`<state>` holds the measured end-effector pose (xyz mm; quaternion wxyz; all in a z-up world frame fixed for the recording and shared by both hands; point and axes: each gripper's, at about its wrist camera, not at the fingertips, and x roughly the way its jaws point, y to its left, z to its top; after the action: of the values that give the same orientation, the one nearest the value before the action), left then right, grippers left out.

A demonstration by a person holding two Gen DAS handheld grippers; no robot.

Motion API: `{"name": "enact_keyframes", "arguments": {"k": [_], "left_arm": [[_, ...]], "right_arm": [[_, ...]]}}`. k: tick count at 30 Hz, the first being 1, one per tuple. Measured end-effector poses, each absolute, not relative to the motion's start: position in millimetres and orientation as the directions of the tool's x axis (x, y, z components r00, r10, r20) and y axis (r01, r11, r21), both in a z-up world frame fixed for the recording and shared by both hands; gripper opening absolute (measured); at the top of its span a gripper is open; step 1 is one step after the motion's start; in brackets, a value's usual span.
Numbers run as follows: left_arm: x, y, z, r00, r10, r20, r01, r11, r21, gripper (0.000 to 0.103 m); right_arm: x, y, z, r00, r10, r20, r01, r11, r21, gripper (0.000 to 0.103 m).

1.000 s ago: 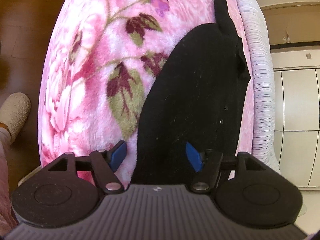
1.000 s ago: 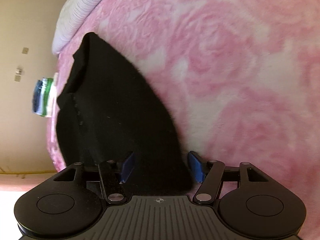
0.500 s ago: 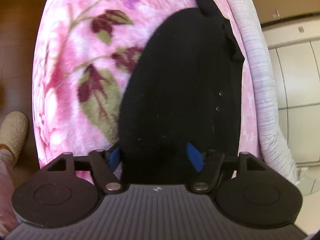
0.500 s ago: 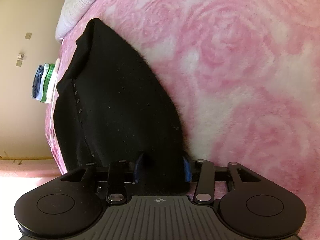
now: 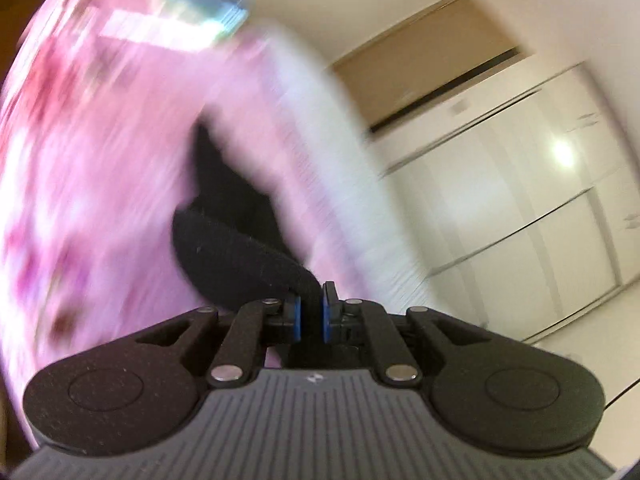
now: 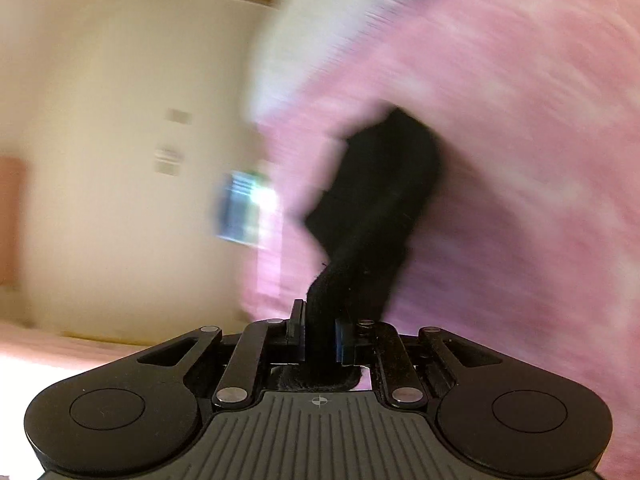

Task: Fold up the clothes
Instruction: 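Lift the black garment up off the bed with both grippers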

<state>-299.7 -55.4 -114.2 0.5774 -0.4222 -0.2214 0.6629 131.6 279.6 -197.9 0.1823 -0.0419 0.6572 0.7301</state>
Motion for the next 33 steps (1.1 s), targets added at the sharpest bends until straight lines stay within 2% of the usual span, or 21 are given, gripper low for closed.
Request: {"name": "enact_keyframes", "arguments": {"k": [4,7,9,10,15,19,21,25,28,31,33], "left_arm": [[-315.6,-51.5,-15.7,0.013,0.990,-0.142,-0.666,-0.098,-0.740,0.006],[-323.6,-51.5,66.5,0.020,1.000,-0.013,-0.727,0.006,-0.686,0.006],[-326.3,-56.4,103.2,0.029,0.998,0.047,-0.737,0.053,-0.674,0.006],[-327.6,-58.9,120.5,0.034,0.997,0.076,-0.740,0.076,-0.668,0.006],[-330.1,-43.9,155.3,0.039,0.999,0.028,-0.722,0.047,-0.690,0.006],[-344.8,-43.6,155.5,0.096,0.993,0.062,-0.685,0.111,-0.720,0.007],[-360.0,-21.0,148.7,0.127,0.992,0.024,-0.663,0.103,-0.742,0.007],[-391.9,51.6,119.0,0.194,0.975,-0.104,-0.626,0.042,-0.779,0.007],[-411.5,120.6,103.2,0.277,0.948,-0.156,-0.612,0.049,-0.789,0.006],[-419.4,175.1,124.9,0.378,0.921,-0.096,-0.623,0.176,-0.762,0.006],[-424.6,204.0,147.9,0.449,0.893,-0.039,-0.620,0.280,-0.733,0.006]], "right_arm": [[113.4,287.0,-94.7,-0.968,0.234,-0.089,-0.151,-0.261,0.953,0.011],[109.0,281.1,-22.3,-0.968,0.240,0.068,-0.035,-0.400,0.916,0.011],[107.6,273.9,21.8,-0.956,0.236,0.174,0.040,-0.482,0.875,0.011],[106.3,271.7,32.4,-0.952,0.240,0.190,0.046,-0.501,0.864,0.011],[98.6,263.6,64.1,-0.939,0.276,0.205,0.021,-0.552,0.834,0.011],[92.3,257.2,89.4,-0.928,0.303,0.219,-0.002,-0.590,0.807,0.011],[88.0,256.6,98.7,-0.920,0.329,0.211,-0.030,-0.599,0.800,0.011],[64.7,279.0,88.1,-0.891,0.454,0.019,-0.226,-0.479,0.848,0.011],[49.2,296.6,77.5,-0.828,0.553,-0.090,-0.361,-0.403,0.841,0.011],[46.2,303.2,87.6,-0.747,0.661,-0.067,-0.414,-0.384,0.825,0.011],[40.3,290.0,106.7,-0.690,0.724,0.001,-0.436,-0.417,0.797,0.011]]}}
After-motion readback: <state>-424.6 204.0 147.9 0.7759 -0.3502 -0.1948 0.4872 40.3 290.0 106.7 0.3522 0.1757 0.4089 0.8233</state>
